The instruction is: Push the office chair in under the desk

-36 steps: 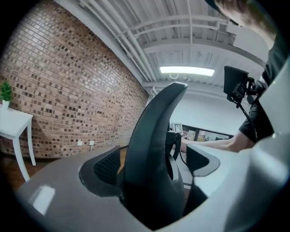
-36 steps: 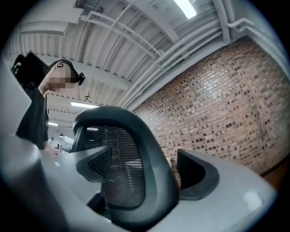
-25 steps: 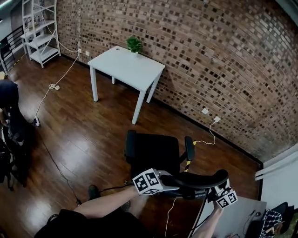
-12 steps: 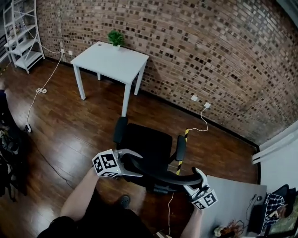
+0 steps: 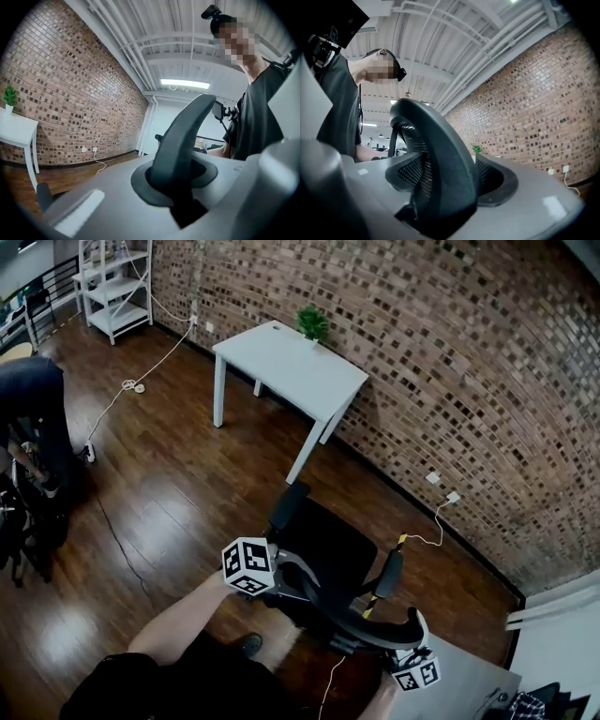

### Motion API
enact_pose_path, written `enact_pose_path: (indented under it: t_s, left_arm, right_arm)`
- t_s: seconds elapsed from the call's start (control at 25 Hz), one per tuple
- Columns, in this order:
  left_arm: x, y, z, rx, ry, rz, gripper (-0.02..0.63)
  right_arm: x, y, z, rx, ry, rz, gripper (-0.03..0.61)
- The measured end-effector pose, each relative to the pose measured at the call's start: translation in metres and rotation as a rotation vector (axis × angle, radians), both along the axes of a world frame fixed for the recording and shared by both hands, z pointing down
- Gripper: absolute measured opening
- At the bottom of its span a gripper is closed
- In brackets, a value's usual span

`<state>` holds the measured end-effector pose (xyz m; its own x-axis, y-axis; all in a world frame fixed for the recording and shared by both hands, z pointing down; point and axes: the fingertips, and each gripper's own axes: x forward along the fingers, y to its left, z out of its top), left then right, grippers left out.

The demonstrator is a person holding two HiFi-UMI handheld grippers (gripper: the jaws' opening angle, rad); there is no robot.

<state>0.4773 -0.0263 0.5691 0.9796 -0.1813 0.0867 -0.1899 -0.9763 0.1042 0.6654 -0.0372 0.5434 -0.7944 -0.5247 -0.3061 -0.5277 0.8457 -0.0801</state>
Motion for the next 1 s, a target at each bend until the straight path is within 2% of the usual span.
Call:
enact_pose_path:
  t_s: [0.16,0.32,0.44,0.64,0.8,1.0]
  left_arm:
    - [-0.037,-0.002,0.005,0.002,0.003,-0.005,0.383]
    - [-0.108,0.002,0.015,0.004,0.014,-0.023,0.388]
    - [-0.159,0.014,0.01,0.011,0.036,-0.074,0.383]
    - [-0.226,0.035,-0.007,0.069,0.078,-0.235,0.352]
    - [-0.273,0.038,-0.027,0.073,0.058,-0.384,0.388]
    - [-0.338,0.025,-0.028,0.035,0.022,-0.573,0.446]
  right_arm:
    - [-0.04,0.001,-0.002,0.009,0.011,0.005,0.325]
    - [-0.111,0.007,0.008,0.007,0.021,-0.009,0.322]
    - [-0.158,0.015,0.01,0.005,0.028,-0.061,0.314]
    - [-0.217,0.021,0.007,0.0,0.043,-0.16,0.295]
    - [-0.259,0.013,-0.006,-0.013,0.049,-0.236,0.295]
    - [-0.311,-0.005,-0.003,-0.047,-0.01,-0.357,0.267]
